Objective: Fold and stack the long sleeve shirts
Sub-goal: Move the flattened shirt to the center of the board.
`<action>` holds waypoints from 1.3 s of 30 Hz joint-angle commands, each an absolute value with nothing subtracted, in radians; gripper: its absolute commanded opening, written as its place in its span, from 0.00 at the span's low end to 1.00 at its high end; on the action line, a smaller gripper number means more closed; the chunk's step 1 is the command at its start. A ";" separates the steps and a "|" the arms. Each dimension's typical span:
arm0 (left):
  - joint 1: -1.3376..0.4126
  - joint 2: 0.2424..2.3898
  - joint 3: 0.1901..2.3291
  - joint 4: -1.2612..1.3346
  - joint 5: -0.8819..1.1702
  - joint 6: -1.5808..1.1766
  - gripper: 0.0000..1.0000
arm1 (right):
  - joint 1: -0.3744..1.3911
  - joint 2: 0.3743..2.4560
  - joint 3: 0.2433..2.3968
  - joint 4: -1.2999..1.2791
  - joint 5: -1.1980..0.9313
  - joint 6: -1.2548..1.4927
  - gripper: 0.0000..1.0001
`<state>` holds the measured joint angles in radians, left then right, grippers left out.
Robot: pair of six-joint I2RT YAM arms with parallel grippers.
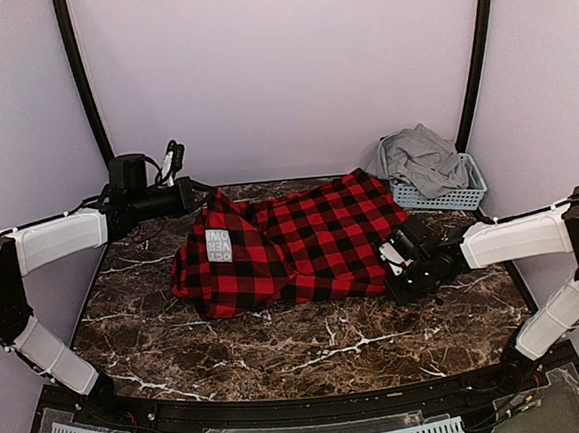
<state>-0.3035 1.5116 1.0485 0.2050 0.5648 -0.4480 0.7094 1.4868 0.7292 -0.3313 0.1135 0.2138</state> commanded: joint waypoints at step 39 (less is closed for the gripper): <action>-0.255 1.339 1.108 -0.200 0.340 -0.278 0.00 | 0.999 1.486 0.785 -0.494 0.023 0.320 0.23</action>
<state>-0.2638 1.3338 1.0626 -0.1947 0.3355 -0.2913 0.9997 1.5127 0.8062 -0.5179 -0.0132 0.3462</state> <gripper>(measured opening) 0.006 0.190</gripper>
